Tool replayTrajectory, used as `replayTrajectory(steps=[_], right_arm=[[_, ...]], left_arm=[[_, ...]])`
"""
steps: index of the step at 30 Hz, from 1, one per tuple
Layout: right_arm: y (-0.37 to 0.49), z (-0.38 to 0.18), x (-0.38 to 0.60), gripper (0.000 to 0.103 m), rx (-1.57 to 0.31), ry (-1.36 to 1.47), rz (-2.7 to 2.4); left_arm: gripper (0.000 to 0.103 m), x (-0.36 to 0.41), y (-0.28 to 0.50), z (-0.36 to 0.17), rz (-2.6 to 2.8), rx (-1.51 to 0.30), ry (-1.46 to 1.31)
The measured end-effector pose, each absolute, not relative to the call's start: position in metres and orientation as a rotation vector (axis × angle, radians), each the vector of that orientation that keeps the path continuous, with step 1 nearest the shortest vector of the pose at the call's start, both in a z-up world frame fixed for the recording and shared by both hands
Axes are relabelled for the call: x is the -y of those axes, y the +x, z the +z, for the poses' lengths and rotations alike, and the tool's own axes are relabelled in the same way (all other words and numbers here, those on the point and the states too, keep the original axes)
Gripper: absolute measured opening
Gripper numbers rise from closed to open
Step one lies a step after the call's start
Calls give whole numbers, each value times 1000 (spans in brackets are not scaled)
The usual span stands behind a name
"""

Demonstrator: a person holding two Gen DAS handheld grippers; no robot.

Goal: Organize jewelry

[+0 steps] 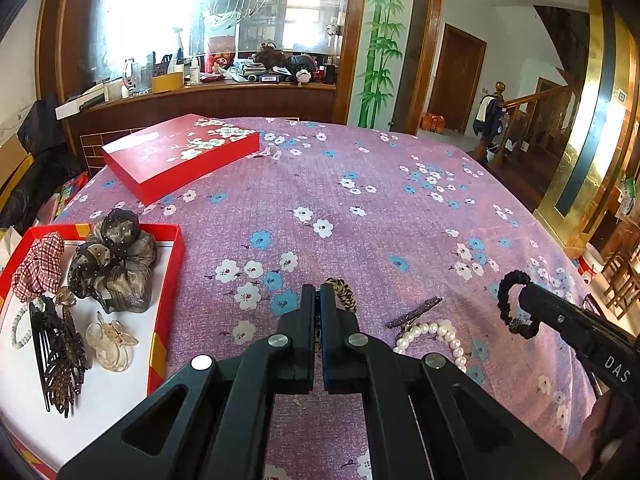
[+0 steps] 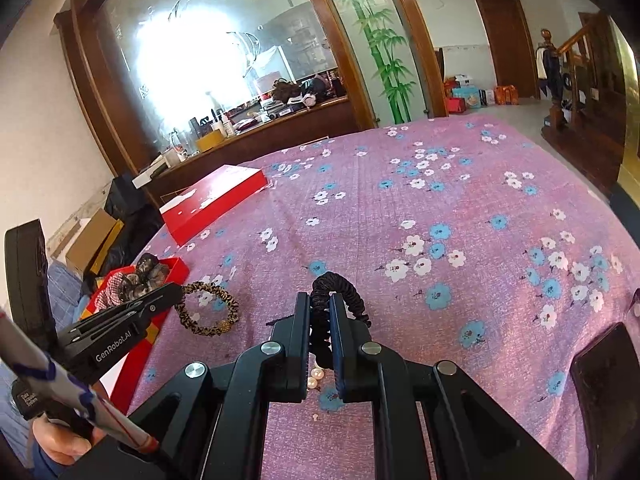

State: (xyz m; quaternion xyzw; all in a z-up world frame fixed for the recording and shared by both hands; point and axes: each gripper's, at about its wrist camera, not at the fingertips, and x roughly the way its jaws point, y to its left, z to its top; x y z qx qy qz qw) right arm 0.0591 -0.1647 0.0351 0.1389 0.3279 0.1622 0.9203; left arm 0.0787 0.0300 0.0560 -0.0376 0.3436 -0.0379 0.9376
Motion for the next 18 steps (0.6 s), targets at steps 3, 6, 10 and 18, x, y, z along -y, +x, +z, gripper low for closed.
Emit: replayTrajectory(steps=[3, 6, 10, 18], right_arm=[[57, 36, 165, 10, -665, 287, 338], [55, 36, 161, 10, -663, 277, 344], [53, 37, 156, 10, -661, 259, 356], [54, 33, 154, 10, -671, 249, 352]], left_arm=[[2, -27, 76, 59, -84, -691, -73], [2, -24, 73, 62, -85, -672, -60], [2, -20, 70, 63, -74, -653, -37], [2, -15, 67, 64, -58, -633, -13]])
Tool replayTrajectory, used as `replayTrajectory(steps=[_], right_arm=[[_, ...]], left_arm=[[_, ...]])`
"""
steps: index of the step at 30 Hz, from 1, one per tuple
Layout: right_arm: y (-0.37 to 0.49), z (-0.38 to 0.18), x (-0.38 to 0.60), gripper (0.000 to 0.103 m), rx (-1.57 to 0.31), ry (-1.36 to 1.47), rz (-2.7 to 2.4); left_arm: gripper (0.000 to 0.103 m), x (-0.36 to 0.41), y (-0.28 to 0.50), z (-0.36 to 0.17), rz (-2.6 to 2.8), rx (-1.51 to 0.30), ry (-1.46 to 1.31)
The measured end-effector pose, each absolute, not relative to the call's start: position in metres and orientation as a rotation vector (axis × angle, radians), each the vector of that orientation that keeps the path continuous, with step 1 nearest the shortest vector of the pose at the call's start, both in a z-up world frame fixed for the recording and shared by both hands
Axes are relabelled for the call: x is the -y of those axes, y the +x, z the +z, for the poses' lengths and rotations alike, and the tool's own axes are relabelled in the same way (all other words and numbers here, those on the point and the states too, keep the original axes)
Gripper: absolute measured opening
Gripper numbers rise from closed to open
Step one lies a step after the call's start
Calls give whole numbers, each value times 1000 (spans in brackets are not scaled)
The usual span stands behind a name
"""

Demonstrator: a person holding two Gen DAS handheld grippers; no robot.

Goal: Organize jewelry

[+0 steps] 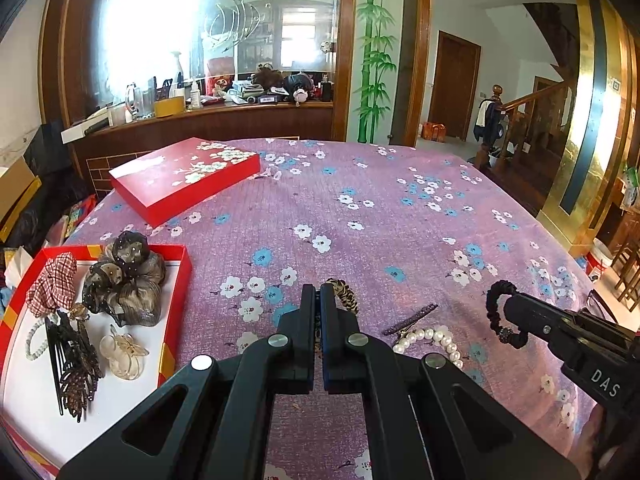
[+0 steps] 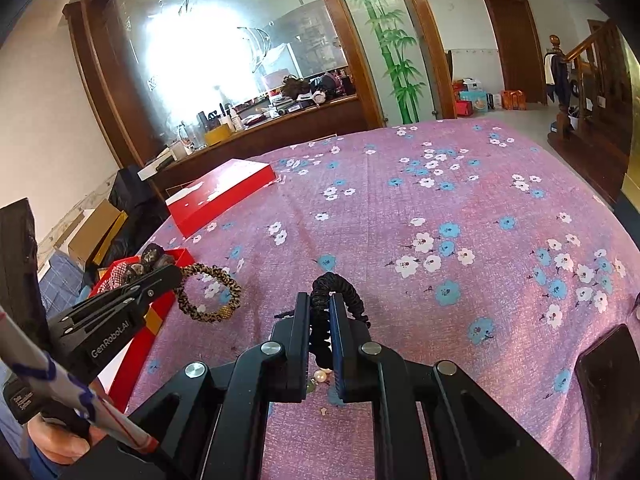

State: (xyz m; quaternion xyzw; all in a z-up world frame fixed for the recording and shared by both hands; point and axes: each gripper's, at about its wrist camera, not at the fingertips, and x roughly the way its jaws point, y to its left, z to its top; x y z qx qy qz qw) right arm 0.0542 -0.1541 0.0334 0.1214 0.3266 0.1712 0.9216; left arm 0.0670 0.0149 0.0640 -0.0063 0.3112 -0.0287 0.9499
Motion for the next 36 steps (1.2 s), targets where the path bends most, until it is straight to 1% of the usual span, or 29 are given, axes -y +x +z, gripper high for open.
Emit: replayTrajectory(steps=[12, 36], right_arm=[[54, 29, 148, 10, -683, 223, 351], [55, 24, 146, 10, -691, 214, 341]], left_arm=[[2, -6, 57, 66, -18, -569, 54], [2, -2, 52, 69, -24, -543, 66]])
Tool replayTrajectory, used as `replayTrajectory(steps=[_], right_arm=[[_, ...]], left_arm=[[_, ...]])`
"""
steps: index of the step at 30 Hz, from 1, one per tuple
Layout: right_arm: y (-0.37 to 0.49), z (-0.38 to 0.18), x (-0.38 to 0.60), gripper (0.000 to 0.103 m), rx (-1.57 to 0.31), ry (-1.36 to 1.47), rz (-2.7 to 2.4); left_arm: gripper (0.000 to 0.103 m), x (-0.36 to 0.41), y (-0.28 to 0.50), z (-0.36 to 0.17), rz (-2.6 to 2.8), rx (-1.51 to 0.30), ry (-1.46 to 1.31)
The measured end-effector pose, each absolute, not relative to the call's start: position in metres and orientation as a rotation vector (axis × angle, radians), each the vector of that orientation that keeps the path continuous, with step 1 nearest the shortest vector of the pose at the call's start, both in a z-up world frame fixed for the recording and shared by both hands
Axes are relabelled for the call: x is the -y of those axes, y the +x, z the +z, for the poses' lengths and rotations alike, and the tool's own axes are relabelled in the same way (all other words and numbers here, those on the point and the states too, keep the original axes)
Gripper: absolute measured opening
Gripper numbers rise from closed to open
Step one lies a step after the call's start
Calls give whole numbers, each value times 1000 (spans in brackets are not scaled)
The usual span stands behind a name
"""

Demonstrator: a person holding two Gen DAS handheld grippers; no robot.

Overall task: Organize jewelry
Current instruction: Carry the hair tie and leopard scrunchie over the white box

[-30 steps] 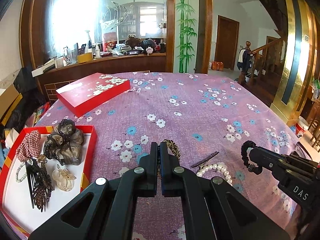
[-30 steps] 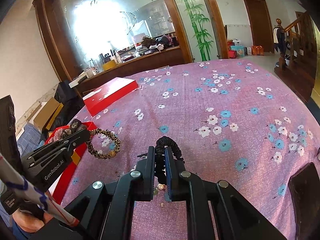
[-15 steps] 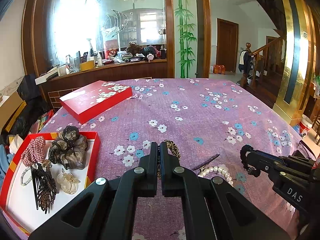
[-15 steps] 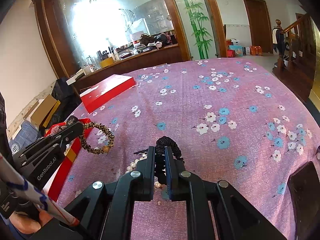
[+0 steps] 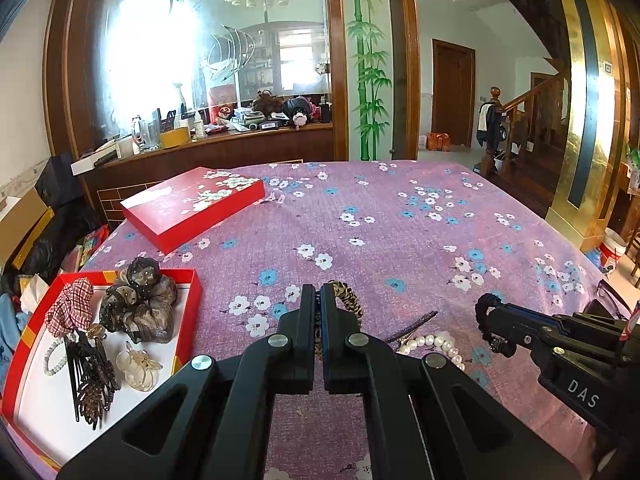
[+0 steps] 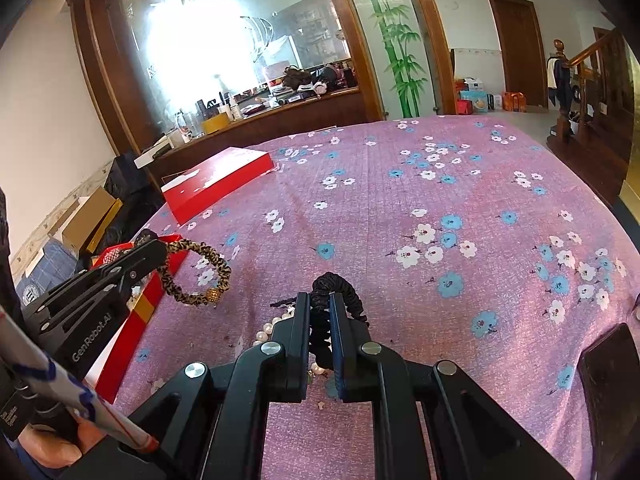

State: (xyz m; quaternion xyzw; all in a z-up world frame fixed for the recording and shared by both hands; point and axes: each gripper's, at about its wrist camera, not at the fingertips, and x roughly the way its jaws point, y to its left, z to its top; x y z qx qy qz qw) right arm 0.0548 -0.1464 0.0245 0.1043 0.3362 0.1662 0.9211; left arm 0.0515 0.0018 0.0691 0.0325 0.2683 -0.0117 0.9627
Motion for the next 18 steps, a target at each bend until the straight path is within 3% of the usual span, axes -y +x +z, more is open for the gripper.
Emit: replayTrajectory(steps=[11, 18], right_arm=[[50, 26, 151, 10, -705, 254, 300], [4, 51, 146, 10, -670, 307, 343]], left_arm=[[2, -6, 50, 75, -32, -541, 45], [2, -21, 5, 103, -50, -522, 11]])
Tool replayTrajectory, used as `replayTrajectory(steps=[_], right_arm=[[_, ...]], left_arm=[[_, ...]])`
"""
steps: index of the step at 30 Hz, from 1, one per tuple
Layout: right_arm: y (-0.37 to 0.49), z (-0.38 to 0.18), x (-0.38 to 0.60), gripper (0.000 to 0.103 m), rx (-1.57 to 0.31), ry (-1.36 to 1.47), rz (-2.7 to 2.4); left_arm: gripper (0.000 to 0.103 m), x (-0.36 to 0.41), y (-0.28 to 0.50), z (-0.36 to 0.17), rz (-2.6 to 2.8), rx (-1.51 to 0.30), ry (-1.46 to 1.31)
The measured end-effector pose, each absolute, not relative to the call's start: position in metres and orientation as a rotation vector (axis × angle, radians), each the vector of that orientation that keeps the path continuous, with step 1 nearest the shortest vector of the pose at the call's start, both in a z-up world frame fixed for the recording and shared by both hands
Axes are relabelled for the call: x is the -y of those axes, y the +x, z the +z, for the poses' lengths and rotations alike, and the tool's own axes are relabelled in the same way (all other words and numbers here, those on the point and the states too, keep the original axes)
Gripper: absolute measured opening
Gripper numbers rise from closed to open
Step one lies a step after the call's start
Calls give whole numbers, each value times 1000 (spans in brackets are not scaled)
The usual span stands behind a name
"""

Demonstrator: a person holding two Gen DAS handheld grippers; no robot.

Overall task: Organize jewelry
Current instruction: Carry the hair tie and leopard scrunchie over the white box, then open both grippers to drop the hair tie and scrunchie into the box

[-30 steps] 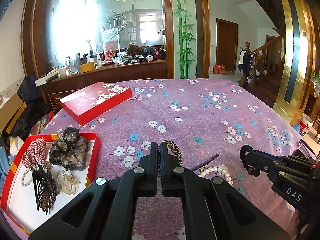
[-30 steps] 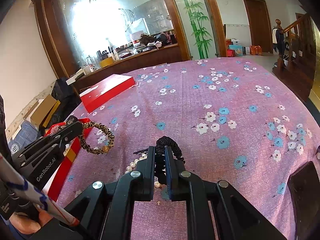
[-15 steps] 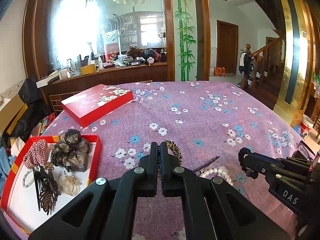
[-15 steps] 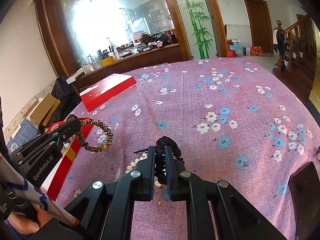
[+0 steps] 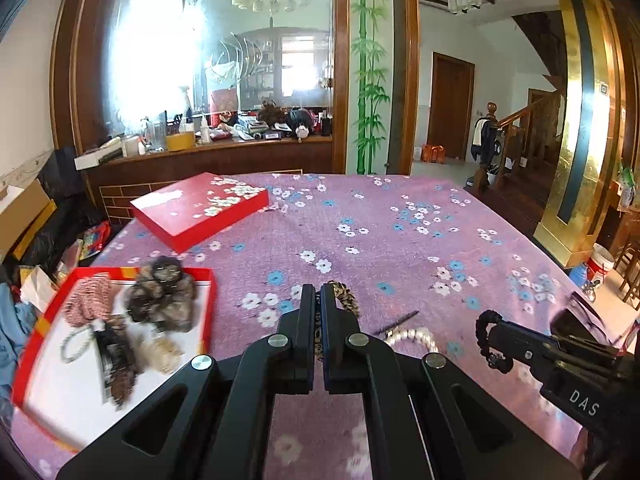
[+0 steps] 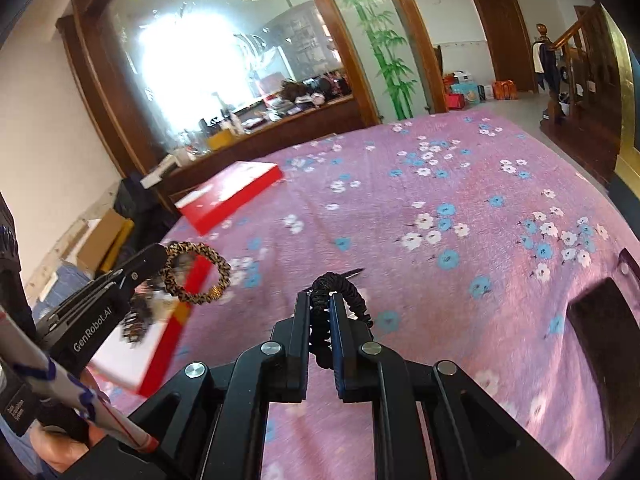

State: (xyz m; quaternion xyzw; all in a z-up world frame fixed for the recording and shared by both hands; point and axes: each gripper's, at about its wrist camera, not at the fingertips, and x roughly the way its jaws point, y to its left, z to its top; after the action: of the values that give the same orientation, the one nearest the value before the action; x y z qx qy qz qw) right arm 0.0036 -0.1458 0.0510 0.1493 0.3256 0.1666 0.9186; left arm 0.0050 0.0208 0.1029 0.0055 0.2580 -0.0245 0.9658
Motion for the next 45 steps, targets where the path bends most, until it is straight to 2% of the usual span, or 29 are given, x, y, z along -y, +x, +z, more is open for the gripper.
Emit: replayTrajectory(steps=[8, 13, 22, 34, 45], right_arm=[[-27, 72, 79, 11, -641, 230, 487], [-39, 72, 29, 11, -653, 166, 587], [-42, 62, -58, 11, -713, 52, 741], [-3, 32, -112, 11, -838, 0, 737], [16, 5, -128, 12, -902, 13, 721]], left_arm=[[2, -78, -37, 120, -5, -517, -35], [2, -147, -55, 126, 89, -507, -105], [2, -262, -65, 92, 234, -574, -187], [2, -315, -42, 34, 279, -690, -345], [2, -327, -41, 26, 288, -690, -431]])
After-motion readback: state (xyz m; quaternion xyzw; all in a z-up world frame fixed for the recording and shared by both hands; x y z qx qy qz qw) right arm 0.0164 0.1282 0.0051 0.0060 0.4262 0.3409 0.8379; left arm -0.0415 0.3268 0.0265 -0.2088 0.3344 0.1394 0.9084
